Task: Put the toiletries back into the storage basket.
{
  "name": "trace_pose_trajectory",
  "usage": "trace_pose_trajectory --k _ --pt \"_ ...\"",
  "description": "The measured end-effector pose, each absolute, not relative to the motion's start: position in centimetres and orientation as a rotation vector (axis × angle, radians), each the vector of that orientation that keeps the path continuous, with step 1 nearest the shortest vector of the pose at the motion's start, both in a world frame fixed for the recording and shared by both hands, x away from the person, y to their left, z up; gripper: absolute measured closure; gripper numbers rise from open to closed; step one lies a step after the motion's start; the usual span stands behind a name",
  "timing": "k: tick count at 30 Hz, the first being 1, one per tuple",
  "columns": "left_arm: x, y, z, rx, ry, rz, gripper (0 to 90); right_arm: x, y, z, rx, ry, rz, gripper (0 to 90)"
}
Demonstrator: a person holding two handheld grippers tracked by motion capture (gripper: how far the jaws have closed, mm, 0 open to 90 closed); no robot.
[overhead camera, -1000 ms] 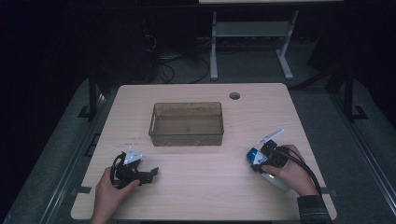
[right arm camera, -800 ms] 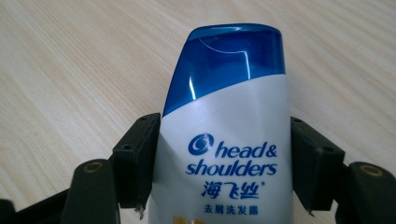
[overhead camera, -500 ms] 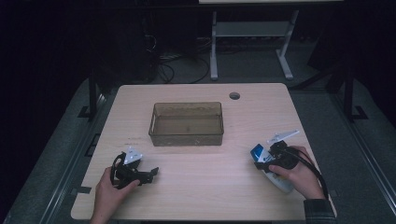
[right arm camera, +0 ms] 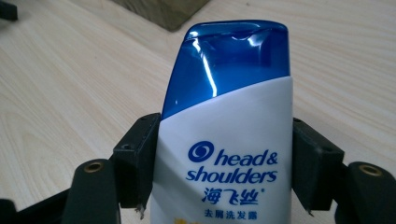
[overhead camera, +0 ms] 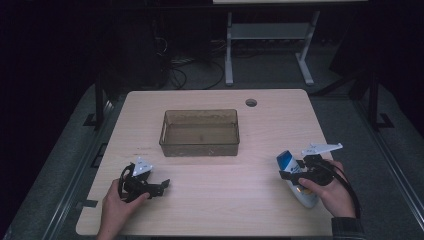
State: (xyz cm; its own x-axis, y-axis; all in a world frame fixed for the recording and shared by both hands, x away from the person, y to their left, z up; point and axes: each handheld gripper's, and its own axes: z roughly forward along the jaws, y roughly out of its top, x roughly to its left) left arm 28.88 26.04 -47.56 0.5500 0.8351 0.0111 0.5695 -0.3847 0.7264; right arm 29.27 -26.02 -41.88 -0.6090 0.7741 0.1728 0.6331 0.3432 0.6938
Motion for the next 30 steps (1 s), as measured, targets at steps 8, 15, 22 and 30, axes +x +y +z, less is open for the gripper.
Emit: trace_pose_trajectory --k 8,15,22,30 --pt "28.9 26.1 -47.5 2.105 1.124 0.499 12.6 28.3 -27.4 -41.3 1.294 2.320 1.240 33.4" --pt "28.9 26.1 -47.5 2.105 1.124 0.499 12.6 27.5 -28.2 -41.1 1.303 2.263 1.311 33.5" --pt "28.9 26.1 -47.5 2.105 1.124 0.500 12.6 26.7 -29.3 -40.7 1.315 2.188 1.394 33.6" --pt "28.9 26.1 -47.5 2.106 1.124 0.499 12.6 26.4 -29.8 -40.4 1.308 2.144 1.454 33.7"
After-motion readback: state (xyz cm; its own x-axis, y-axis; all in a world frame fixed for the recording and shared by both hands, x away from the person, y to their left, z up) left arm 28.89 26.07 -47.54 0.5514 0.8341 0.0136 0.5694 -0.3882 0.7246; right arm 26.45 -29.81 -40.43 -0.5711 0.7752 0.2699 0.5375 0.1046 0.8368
